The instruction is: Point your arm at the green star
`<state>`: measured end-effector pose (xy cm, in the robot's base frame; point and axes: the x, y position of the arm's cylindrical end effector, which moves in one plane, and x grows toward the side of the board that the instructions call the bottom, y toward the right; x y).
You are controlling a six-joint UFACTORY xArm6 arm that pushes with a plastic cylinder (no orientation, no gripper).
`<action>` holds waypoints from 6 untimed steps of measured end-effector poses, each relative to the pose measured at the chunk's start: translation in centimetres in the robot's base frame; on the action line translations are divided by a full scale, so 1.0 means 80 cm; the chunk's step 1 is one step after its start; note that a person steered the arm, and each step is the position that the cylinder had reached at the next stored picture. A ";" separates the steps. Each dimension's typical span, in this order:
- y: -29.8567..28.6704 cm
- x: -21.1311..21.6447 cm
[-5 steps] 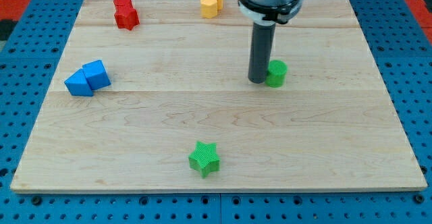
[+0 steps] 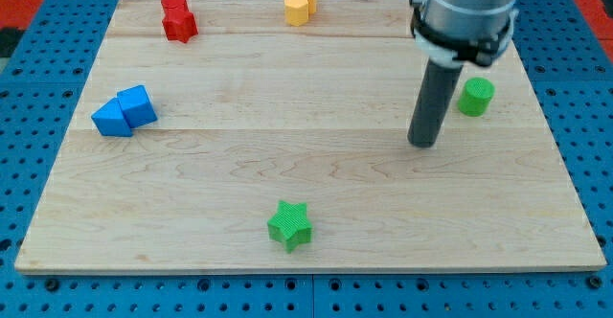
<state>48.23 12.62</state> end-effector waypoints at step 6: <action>-0.229 0.146</action>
